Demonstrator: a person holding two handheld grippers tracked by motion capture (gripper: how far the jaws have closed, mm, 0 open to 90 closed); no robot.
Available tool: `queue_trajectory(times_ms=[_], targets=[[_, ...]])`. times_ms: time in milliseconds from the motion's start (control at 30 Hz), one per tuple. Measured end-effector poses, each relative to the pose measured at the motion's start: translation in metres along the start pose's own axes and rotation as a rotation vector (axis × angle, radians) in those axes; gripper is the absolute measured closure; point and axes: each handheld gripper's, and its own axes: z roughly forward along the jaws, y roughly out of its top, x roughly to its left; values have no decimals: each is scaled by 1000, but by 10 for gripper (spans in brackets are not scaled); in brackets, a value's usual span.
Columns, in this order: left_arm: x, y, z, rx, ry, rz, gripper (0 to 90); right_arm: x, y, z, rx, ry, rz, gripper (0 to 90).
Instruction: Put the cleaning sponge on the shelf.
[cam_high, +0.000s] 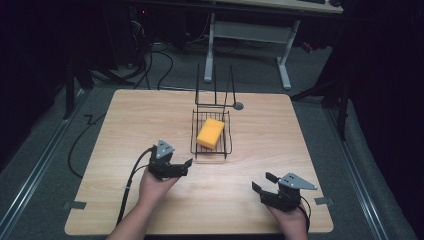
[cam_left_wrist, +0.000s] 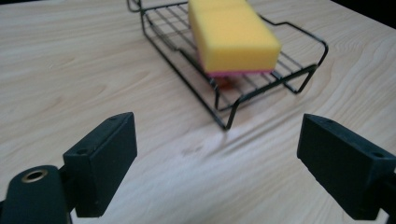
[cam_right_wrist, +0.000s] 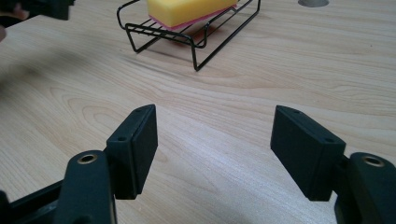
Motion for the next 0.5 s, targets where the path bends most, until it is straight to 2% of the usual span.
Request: queue_trajectory(times_ms=[67,167,233,267,300,367,400,433,467,500], targets=[[6,-10,-10,4,-10,-10,124,1,0,0,2,-1,0,321],[14,-24,-26,16,-12,-3,121,1,0,0,4,1,-3,321],[20,-34,-37,18,-22,-28,120,2,0,1,3,0,-2,322],[26,-44,-47,28,-9,-26,110,2,0,1,3,-2,-4,322],[26,-44,-47,28,-9,-26,109,2,0,1,3,-2,-4,322],[32,-55,-57,33,14,-18,109,2,-1,1,5,-4,-5,322],[38,-67,-65,31,65,-18,99,3,-1,1,10,-8,-4,322],[38,-67,-65,31,65,-18,99,3,-1,1,10,-8,-4,322],[41,-71,-69,32,84,-28,99,3,-1,1,11,-9,-8,321],[45,-75,-73,28,83,-51,99,3,-1,2,14,-10,-9,322]])
